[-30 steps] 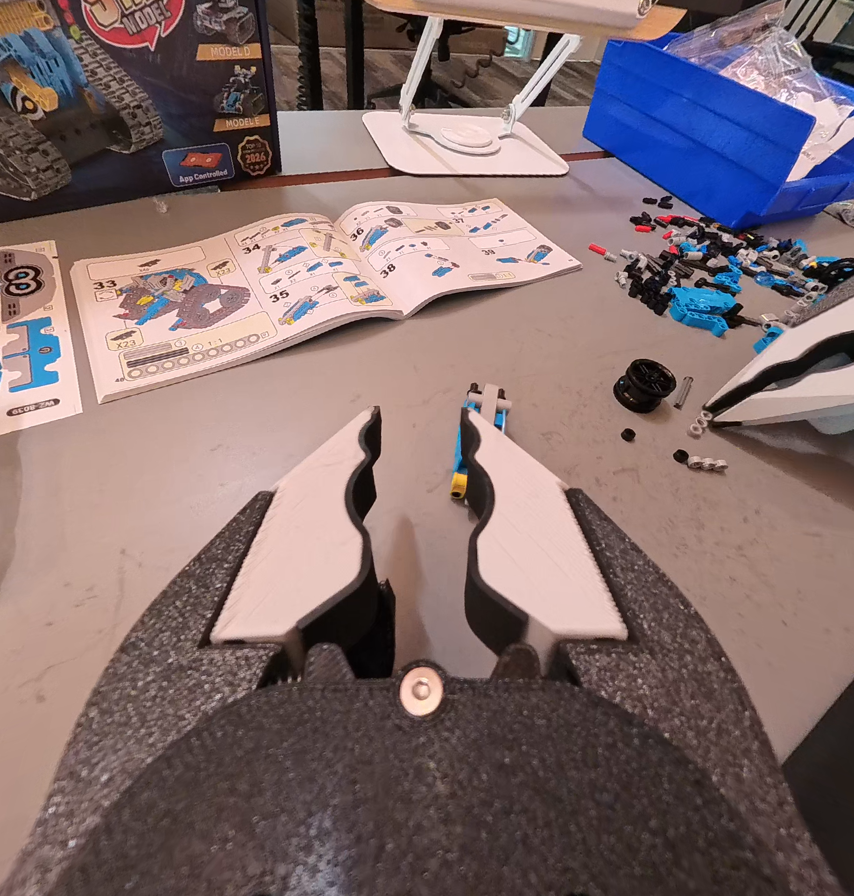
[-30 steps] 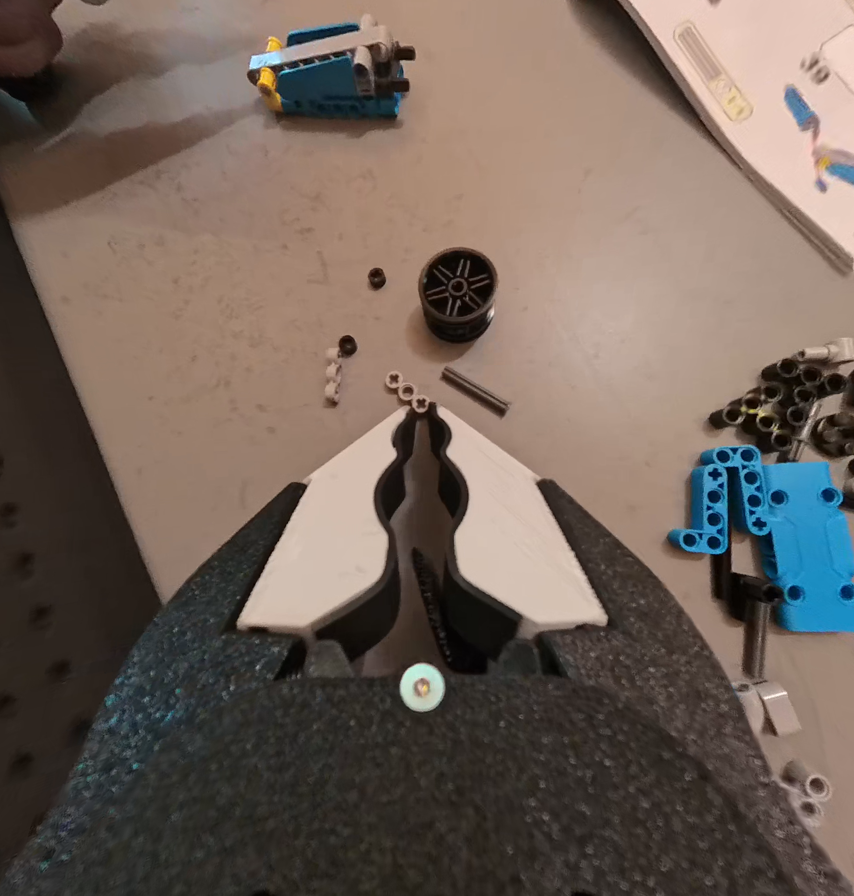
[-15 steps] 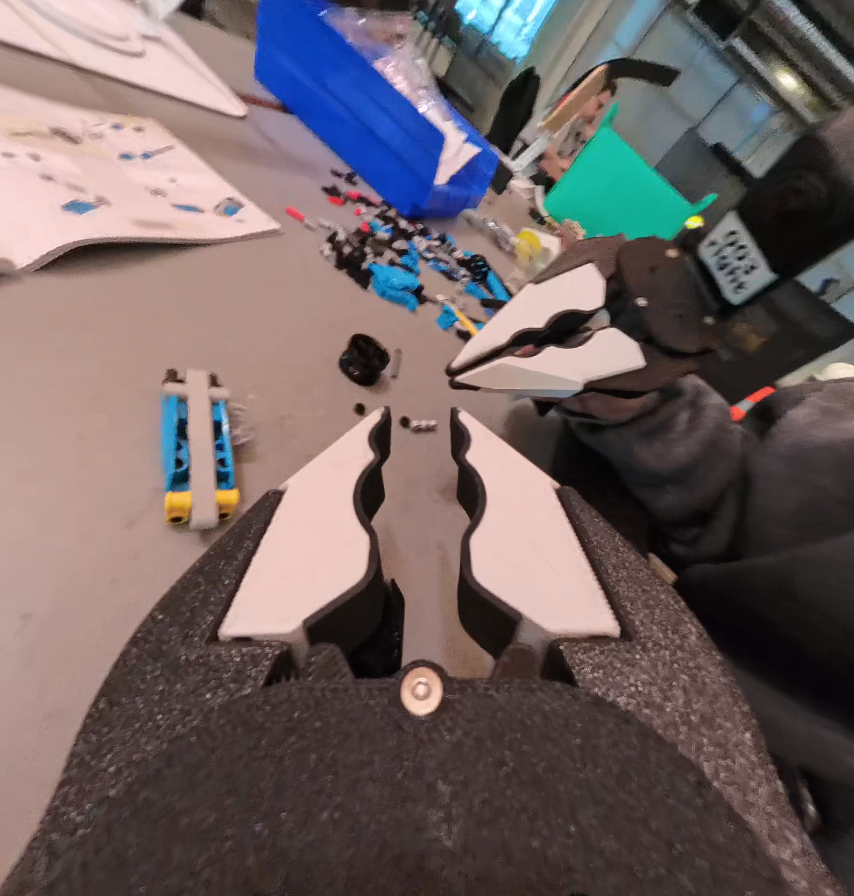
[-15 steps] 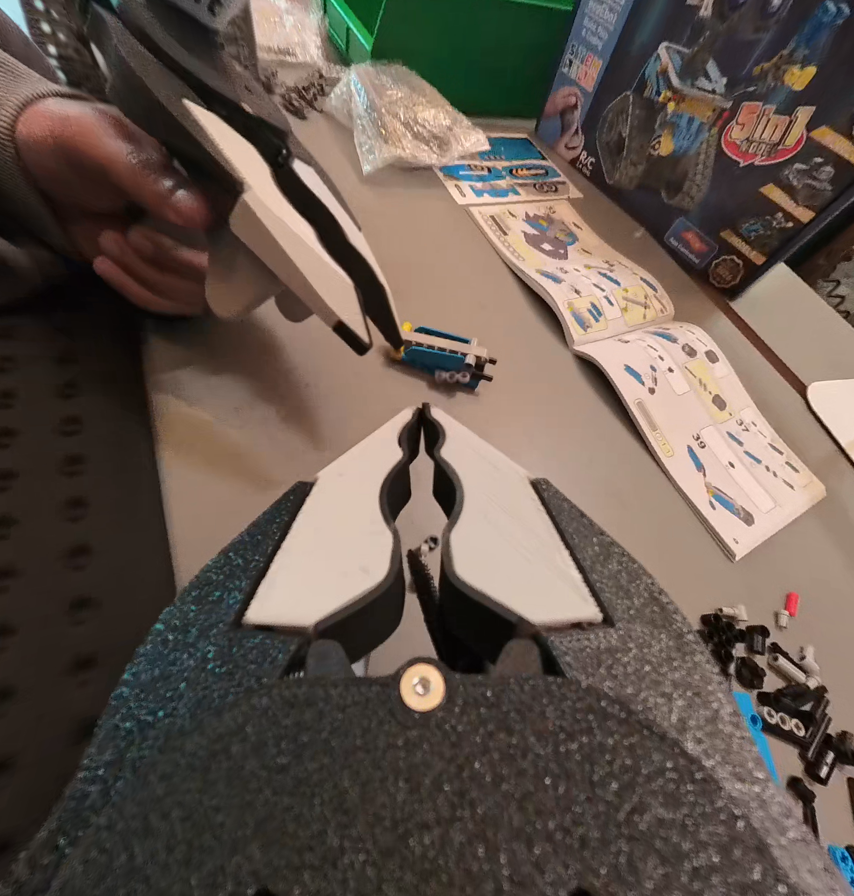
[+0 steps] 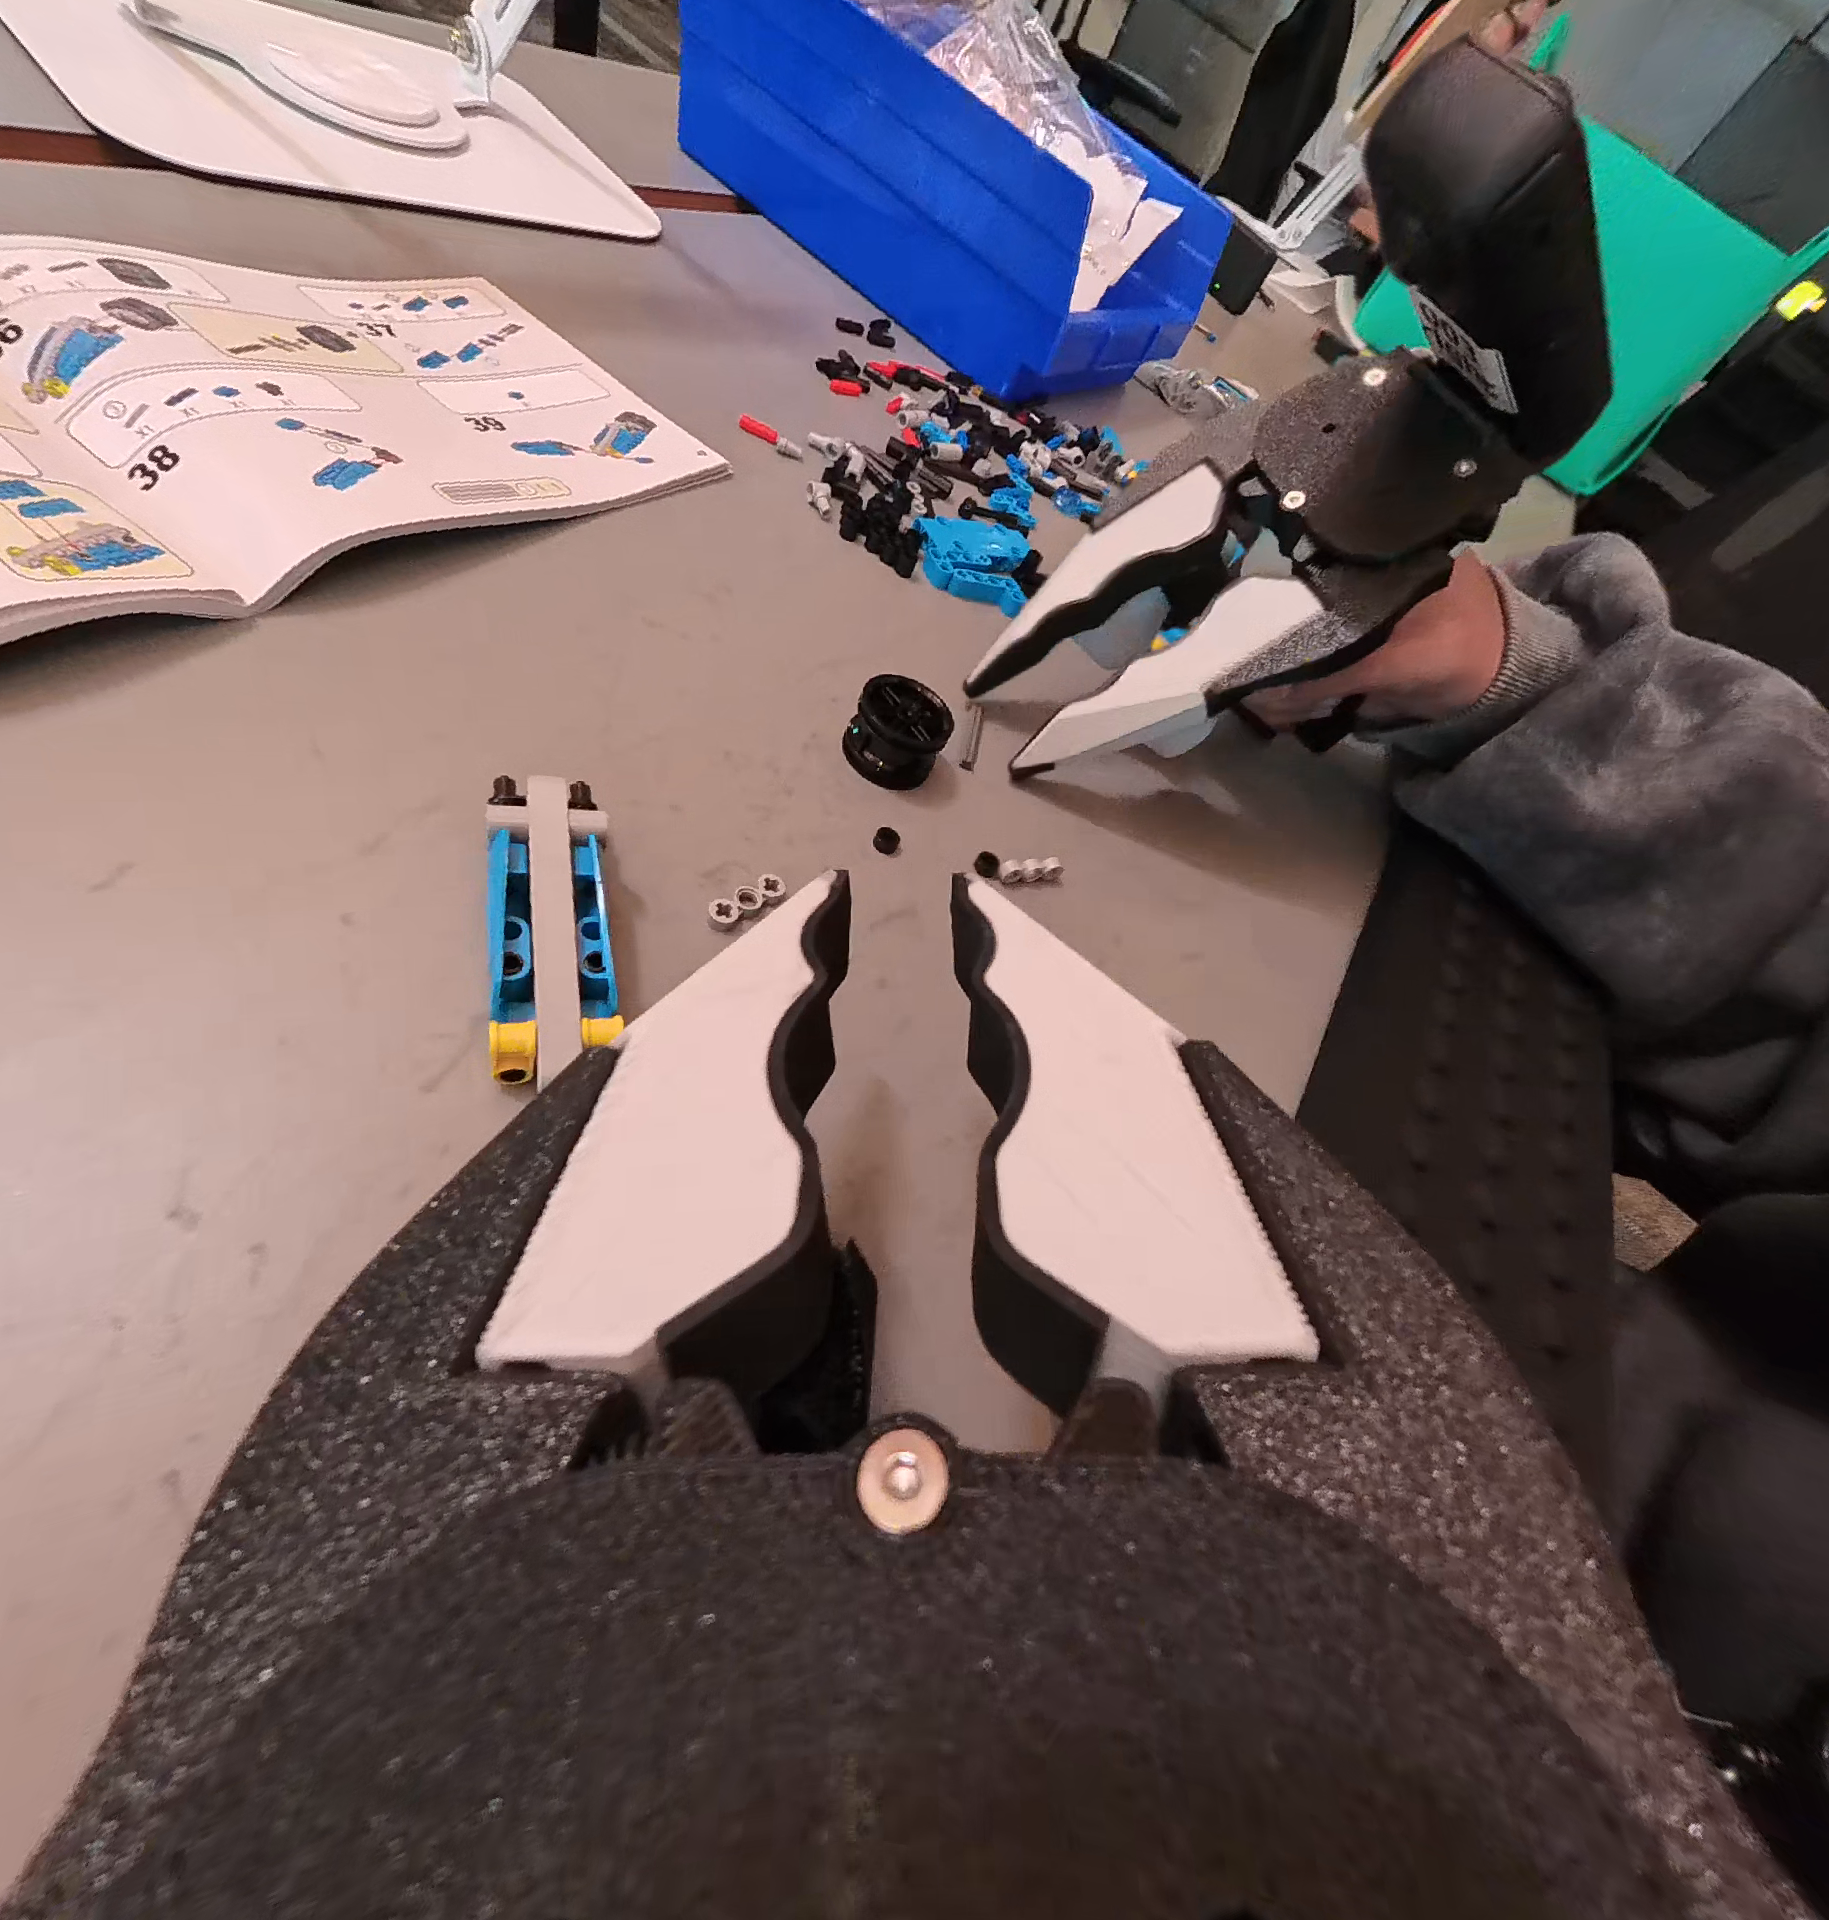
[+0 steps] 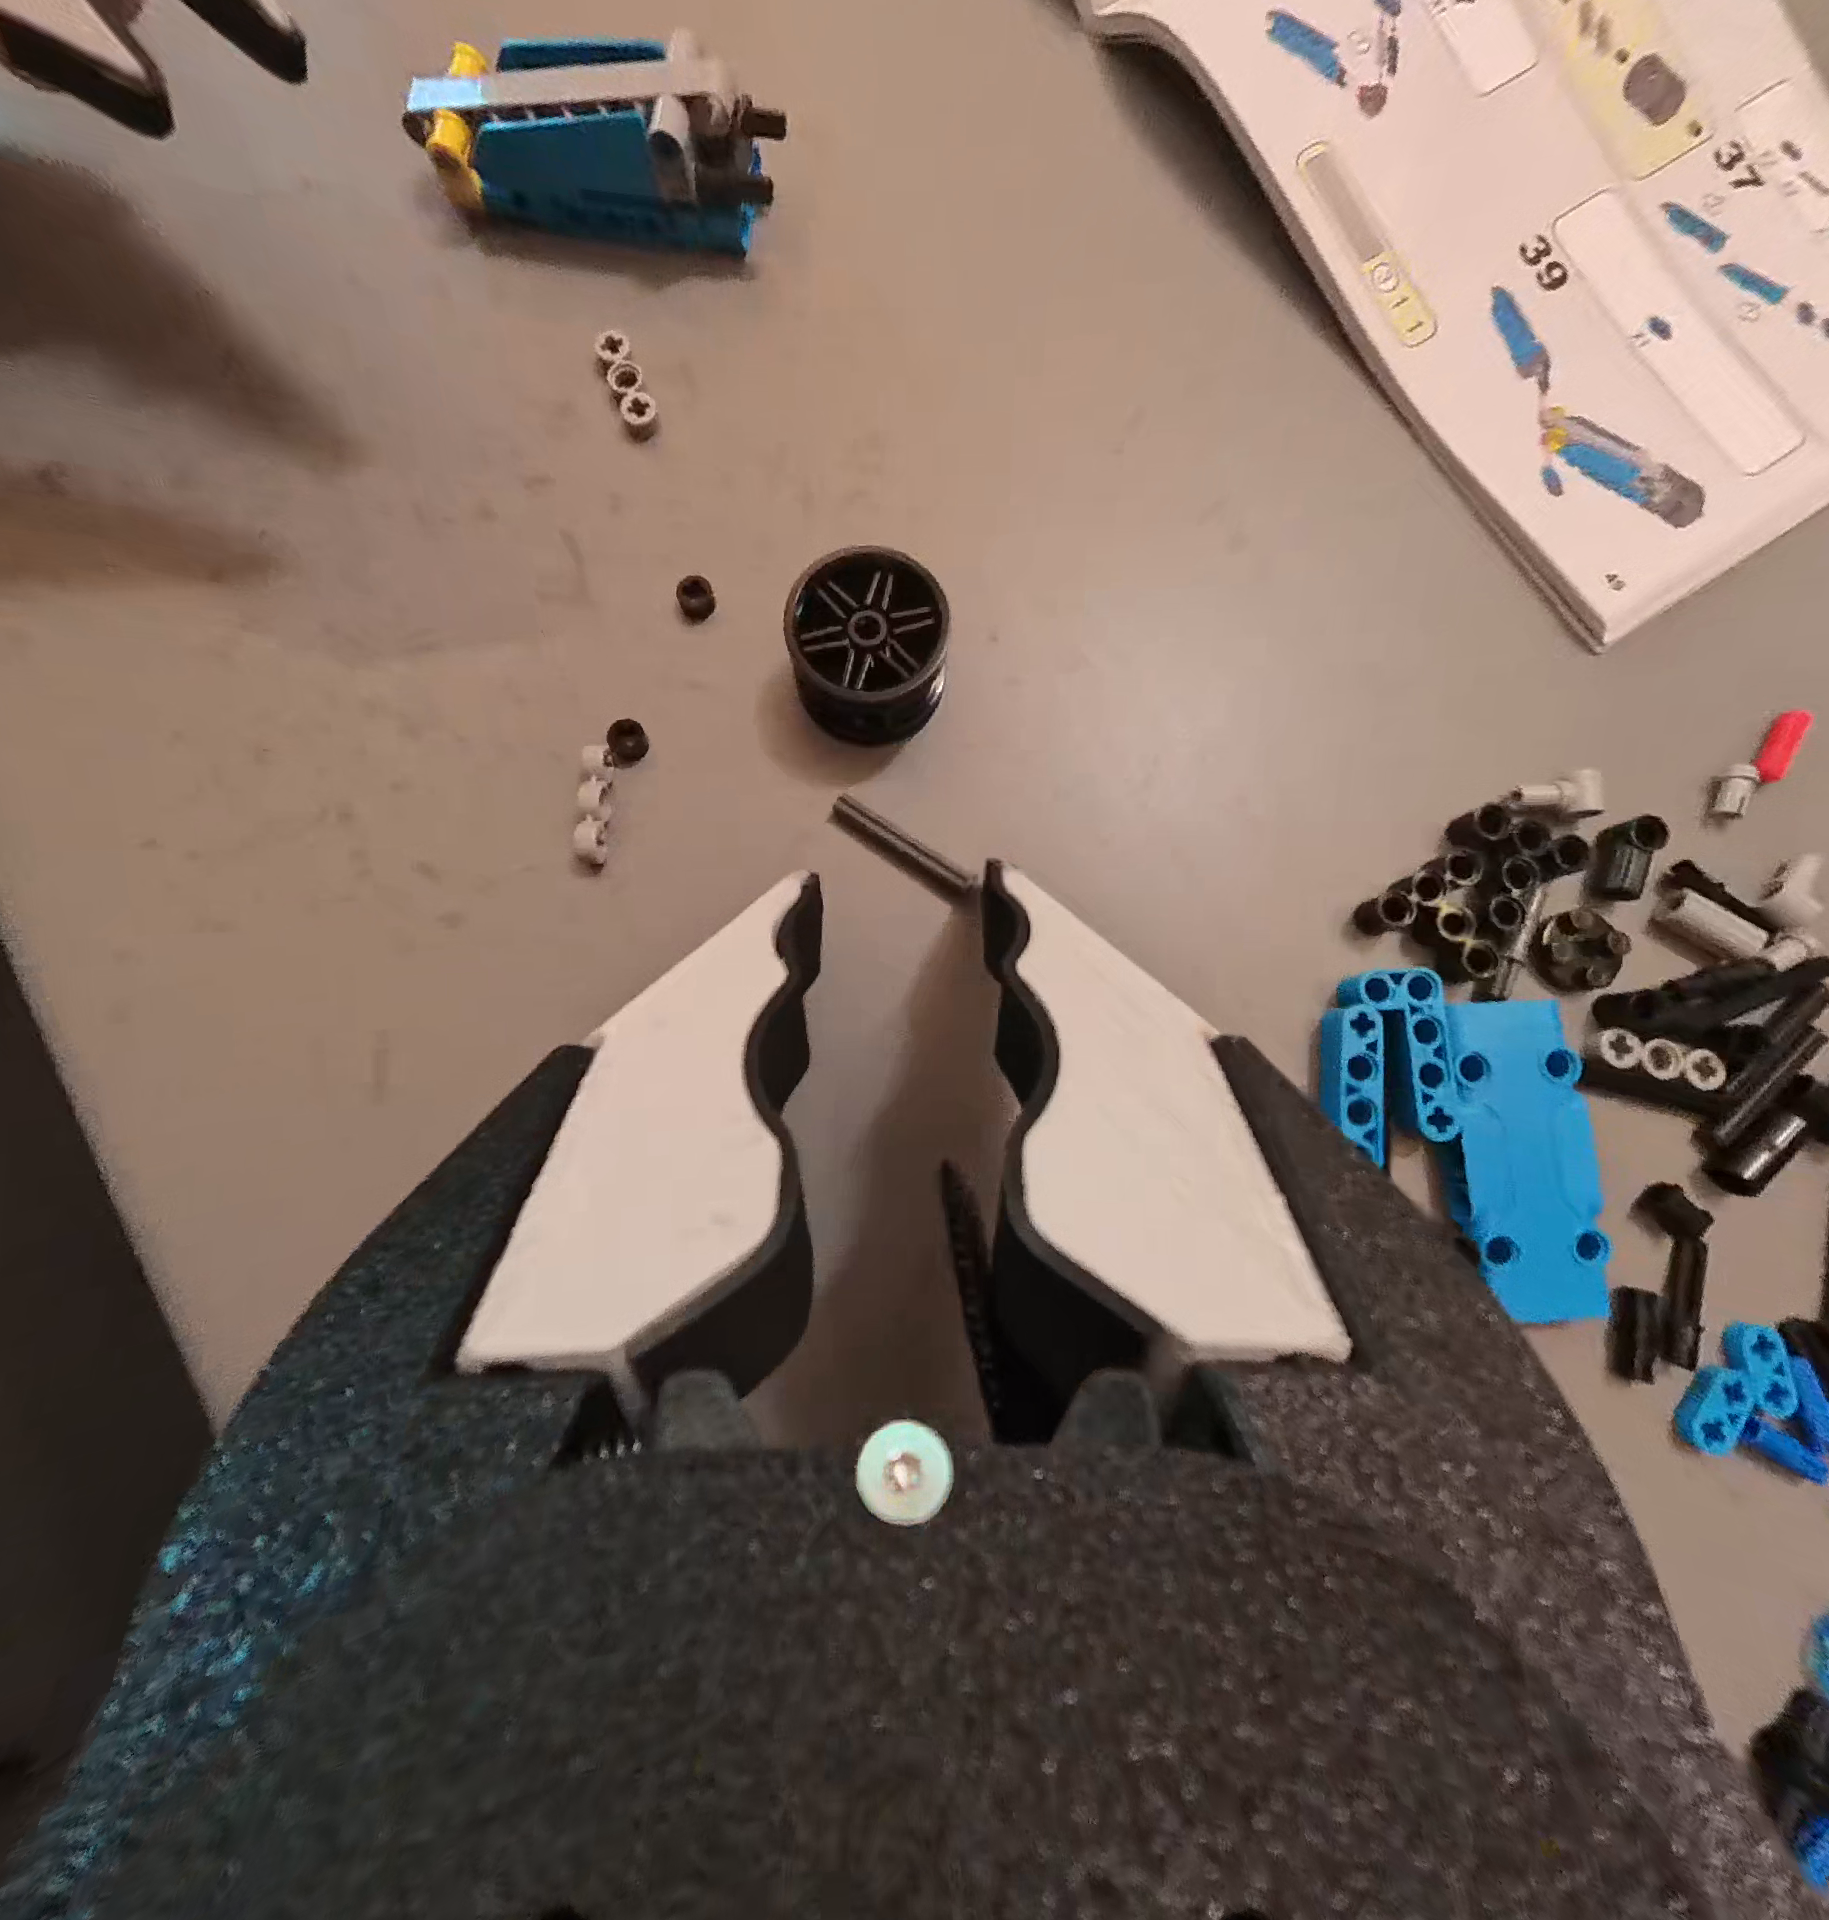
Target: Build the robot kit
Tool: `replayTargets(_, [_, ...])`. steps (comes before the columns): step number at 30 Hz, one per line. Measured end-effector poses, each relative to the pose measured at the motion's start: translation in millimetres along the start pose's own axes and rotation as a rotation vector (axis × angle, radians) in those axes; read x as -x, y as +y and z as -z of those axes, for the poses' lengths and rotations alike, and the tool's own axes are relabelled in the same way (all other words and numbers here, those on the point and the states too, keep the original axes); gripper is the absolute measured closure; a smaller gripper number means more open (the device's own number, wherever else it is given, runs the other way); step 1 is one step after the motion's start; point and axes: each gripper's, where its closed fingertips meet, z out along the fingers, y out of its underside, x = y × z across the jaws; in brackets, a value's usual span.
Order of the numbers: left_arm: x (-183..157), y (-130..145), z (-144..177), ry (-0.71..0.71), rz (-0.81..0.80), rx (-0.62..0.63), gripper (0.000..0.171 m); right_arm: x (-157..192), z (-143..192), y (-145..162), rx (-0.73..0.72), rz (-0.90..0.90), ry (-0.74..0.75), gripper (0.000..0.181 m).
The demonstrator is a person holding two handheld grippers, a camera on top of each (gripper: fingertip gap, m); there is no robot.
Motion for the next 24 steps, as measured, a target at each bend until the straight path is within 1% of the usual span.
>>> replayTargets(2, [0,0,0,0.001,-0.002,0.000,0.153,-4,-3,-1,0.000,0.011,0.010,0.146])
replayTargets(4, [-1,0,0,0.005,-0.001,-0.001,0.153,-7,-4,-1,-0.008,0.000,0.010,0.146])
replayTargets(6, [-2,0,0,0.011,-0.007,0.001,0.153,-3,-4,-2,-0.023,-0.003,-0.020,0.154])
replayTargets(8, [-5,1,-1,0.017,-0.022,0.005,0.153,0,-4,-1,-0.031,-0.003,-0.029,0.159])
replayTargets(10, [-7,2,-1,0.022,-0.039,0.011,0.153,6,-5,-1,-0.036,-0.014,-0.066,0.171])
replayTargets(14, [-12,4,-3,0.034,-0.071,0.023,0.152,8,-4,0,-0.039,-0.044,-0.048,0.175])
replayTargets(17, [-15,3,-10,0.028,-0.153,0.045,0.153,10,-3,1,-0.012,-0.045,0.009,0.176])
replayTargets(19, [-21,7,-19,0.037,-0.237,0.106,0.152,20,0,2,0.005,-0.058,-0.007,0.176])
replayTargets(21, [-36,22,-28,0.117,-0.311,0.239,0.149,35,6,3,0.007,-0.060,-0.039,0.176])
replayTargets(22, [-40,30,-34,0.139,-0.358,0.307,0.144,43,10,4,0.010,-0.052,-0.060,0.176])
replayTargets(23, [-38,34,-41,0.127,-0.418,0.353,0.139,52,13,6,0.012,-0.049,-0.086,0.176])
replayTargets(24, [-35,35,-48,0.108,-0.476,0.383,0.138,57,17,8,0.012,-0.051,-0.100,0.176])
